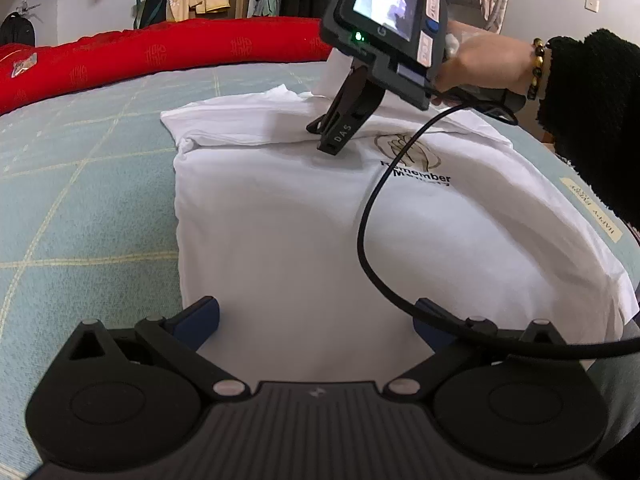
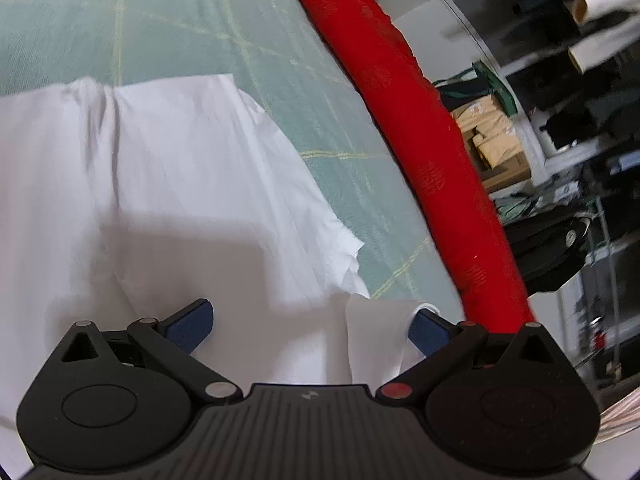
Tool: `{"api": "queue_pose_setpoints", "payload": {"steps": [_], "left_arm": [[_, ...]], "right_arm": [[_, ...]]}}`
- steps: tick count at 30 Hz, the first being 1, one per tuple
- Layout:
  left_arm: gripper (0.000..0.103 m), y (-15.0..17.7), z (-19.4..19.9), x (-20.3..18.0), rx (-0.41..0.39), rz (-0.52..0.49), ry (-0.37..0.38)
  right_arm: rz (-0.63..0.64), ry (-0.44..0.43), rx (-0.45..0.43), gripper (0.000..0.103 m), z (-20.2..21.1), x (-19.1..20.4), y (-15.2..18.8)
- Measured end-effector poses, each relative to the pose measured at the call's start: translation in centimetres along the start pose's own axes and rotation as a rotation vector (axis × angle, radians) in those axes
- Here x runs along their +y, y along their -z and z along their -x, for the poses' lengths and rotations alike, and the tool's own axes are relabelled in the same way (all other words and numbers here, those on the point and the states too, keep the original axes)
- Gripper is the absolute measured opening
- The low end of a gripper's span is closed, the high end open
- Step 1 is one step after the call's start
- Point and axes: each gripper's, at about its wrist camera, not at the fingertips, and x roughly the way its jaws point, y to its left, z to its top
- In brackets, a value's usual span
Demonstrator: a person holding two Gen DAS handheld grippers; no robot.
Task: Fold clothes
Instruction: 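Lower the sleeve onto the shirt and open the right tool, then lift the open right tool away from the folded sleeve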
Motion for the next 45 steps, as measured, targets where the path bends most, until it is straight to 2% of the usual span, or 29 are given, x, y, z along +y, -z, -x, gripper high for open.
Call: {"api": "queue_pose_setpoints", "payload": {"steps": [4,6,7,10,13,15,18,23,26,30,34,36,40,45], "left_arm": [[0.102,0.1,-0.1,0.1,-0.004,0.000,0.000],[0.102,0.1,0.0,0.2,-0.006,0.005,0.004],[0.102,0.1,0.0,0.2,-0.007,0.008,0.008],[0.102,0.1,0.1,0.6,-0.013,0.024,0.025],[0.102,0.0,0.2,0.8,-0.017,0.037,0.035],[0.102,0.0,0.2,0.9,-0.018,0.039,0.038],[0.102,0.1,0.2,0.9,-0.020,0.040,0.044],[0.102,0.0,0.1,1.1,-0.023,0.043,0.046],[0.102,0.0,-0.1,1.1,-0.022,0.041,0.041],[0.102,-0.1,-0.2,0.9,-0.020,0.039,0.037],[0.102,-0.1,-0.2,0.9,-0.018,0.036,0.037],[0.102,-0.1,-0.1,0.9,-0.017,0.036,0.038],[0.102,0.0,0.0,0.9,-0.021,0.039,0.040],[0.102,0.1,-0.1,0.9,-0.029,0.034,0.039]], "right_arm": [[0.131,0.026,0.032,0.103,-0.2,1.1,-0.8],[0.153,-0.001,0.071,0.103,-0.5,0.9,-1.4],[0.120,-0.042,0.096,0.103,-0.6,0.2,-1.7],[-0.068,-0.229,0.145,0.103,-0.7,-3.2,-2.2],[-0.356,-0.528,0.170,0.103,-1.1,-7.0,-0.9],[-0.530,-0.669,0.185,0.103,-1.5,-9.0,0.9],[-0.740,-0.788,0.195,0.103,-1.6,-11.2,4.3],[-1.069,-0.865,0.098,0.103,-1.3,-15.4,10.2],[-1.257,-0.857,0.037,0.103,-2.2,-17.2,13.3],[-1.416,-0.859,0.038,0.103,-4.8,-17.2,15.3],[-1.463,-0.848,0.067,0.103,-7.3,-15.3,15.4],[-1.477,-0.847,0.054,0.103,-7.9,-14.6,14.8],[-1.463,-0.928,-0.044,0.103,-7.4,-14.3,12.7],[-1.362,-1.032,-0.177,0.103,-4.8,-14.9,9.8]]}}
